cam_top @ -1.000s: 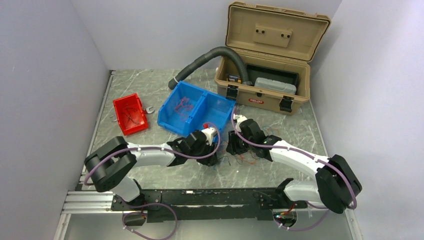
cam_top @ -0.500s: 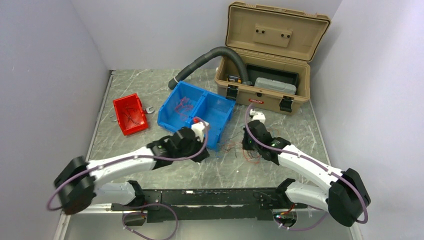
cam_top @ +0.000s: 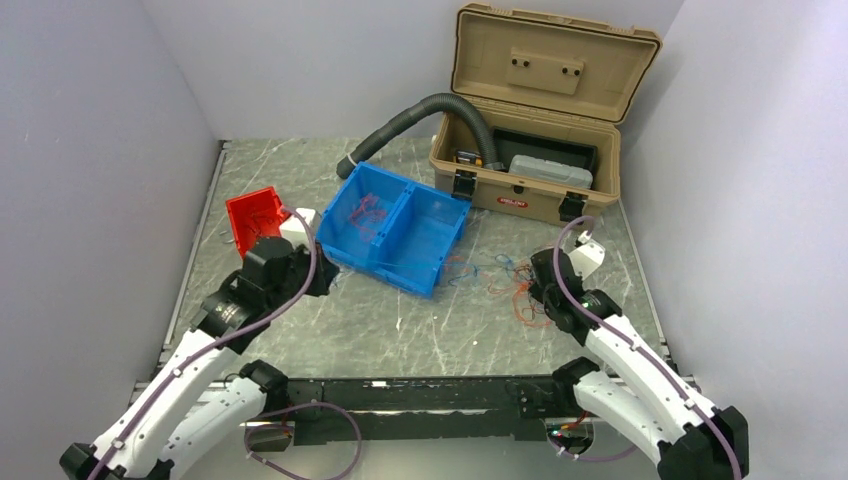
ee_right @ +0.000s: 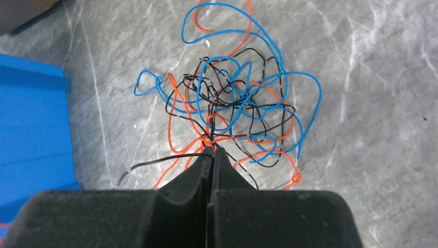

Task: Untangle the cables

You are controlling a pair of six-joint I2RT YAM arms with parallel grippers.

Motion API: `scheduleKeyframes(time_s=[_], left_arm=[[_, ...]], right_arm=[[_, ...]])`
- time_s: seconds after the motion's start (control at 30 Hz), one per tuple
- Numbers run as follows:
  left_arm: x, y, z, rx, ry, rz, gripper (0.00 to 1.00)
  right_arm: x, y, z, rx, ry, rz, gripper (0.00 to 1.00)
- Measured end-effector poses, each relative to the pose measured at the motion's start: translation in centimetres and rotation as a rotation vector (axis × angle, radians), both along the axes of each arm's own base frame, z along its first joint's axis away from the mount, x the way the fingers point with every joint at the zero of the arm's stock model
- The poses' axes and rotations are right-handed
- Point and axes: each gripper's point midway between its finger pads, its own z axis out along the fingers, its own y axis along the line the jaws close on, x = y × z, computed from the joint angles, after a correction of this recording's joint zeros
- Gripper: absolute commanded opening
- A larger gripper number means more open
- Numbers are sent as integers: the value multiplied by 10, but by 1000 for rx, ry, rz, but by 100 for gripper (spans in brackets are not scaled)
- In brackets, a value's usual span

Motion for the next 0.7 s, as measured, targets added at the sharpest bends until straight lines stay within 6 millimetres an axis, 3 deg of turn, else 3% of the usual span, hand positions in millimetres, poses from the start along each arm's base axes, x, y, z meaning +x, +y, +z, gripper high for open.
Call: scheduleKeyframes(time_s=[0.2,0.43,0.53,0.7], left_arm=[[8,33,19,63,-22,116,0],[12,99,32,159,-31,388,0],[8,97,46,139,-77,358,0],[3,68,69,40,-152,199,0]], right_arm=[[-9,-12,3,6,-10,-60,0],[-18,-25,12,17,-49,-124,0],[-18,-22,15,20,-56,-101,0],[-15,-14,11,23,-37,-46,0]])
